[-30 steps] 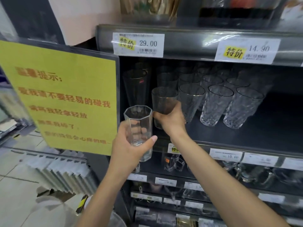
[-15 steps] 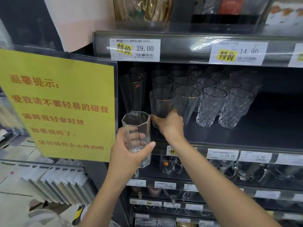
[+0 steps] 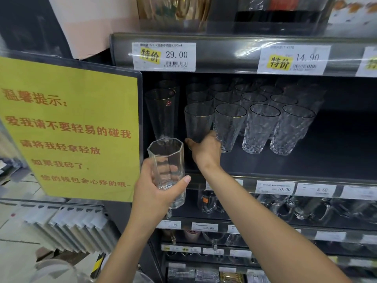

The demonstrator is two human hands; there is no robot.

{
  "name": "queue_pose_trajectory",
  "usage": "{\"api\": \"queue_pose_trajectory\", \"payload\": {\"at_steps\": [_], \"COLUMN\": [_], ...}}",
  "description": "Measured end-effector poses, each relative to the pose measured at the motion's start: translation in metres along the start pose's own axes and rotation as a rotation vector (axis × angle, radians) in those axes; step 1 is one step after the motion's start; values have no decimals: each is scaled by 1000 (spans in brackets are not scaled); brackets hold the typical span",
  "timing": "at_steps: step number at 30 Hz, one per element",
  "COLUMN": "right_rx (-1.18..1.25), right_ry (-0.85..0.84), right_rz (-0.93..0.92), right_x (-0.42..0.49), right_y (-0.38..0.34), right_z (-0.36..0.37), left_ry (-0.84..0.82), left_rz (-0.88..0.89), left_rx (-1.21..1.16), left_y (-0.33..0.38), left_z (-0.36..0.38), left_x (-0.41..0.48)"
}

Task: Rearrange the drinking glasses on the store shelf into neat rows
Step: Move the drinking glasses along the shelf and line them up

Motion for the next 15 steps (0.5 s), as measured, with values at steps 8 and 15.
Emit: {"api": "queue_pose_trajectory", "payload": {"at_steps": [8,15], "right_rx": [23,38], "right_ry": [-18,-20], "right_rz": [-7,-17], "right_x": [3,5], "right_y": [-2,1], "right_z": [1,3], "left_ry": [-1,-3], "left_rz": [-29,-26], "left_rx": [-23,-27], "left_y": [-2,0], "left_z": [5,9], "left_x": [-1,0]}}
Point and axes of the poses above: each hand's wrist, its own x-axis towards the middle knuckle, its own z-axis out of the palm, y = z × x, the point moved 6 cm from there along x, towards the middle knuckle, and after that the axes turned 10 degrees about y, right-handed, at the moved point
